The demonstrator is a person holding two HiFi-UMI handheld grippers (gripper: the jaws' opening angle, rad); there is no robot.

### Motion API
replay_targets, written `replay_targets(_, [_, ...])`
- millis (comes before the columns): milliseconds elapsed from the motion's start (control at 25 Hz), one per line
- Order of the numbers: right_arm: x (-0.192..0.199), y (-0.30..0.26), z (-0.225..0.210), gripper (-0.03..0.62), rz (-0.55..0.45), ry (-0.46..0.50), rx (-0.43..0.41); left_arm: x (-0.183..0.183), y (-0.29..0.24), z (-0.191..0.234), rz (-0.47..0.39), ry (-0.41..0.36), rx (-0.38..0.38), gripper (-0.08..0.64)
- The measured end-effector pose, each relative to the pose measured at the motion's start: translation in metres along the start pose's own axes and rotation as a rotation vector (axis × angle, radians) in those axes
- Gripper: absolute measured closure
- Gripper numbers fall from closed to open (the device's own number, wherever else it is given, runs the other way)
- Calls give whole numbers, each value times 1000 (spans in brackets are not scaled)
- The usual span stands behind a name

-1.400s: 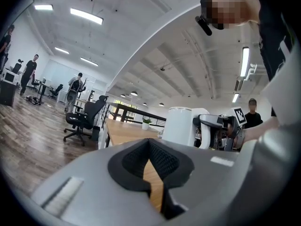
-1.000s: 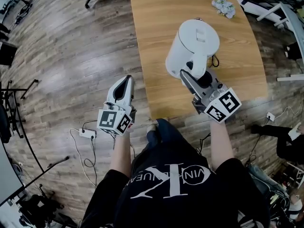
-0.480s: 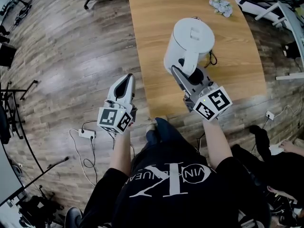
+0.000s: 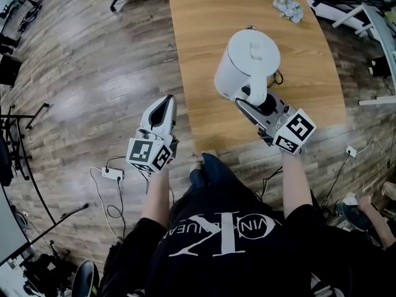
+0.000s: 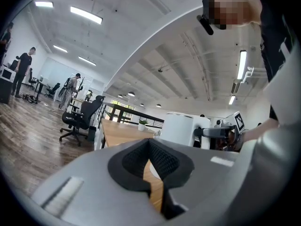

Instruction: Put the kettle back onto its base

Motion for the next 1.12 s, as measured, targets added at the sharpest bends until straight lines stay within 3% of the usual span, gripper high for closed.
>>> replay_targets(200, [2, 5, 2, 449, -13, 4, 8, -2, 2, -4, -5, -6, 1, 549])
replay_targets(1120, [13, 67, 23, 420, -41, -51, 222, -5, 0, -32, -1, -33, 75, 549])
Point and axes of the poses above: the fingertips, and each gripper's own axes: y backward along the fingers, z to its left, x out of its underside, the point moved 9 cm from there along y, backward along the fingers, and after that the axes turned 4 degrees about y, right-handed, at the moved point
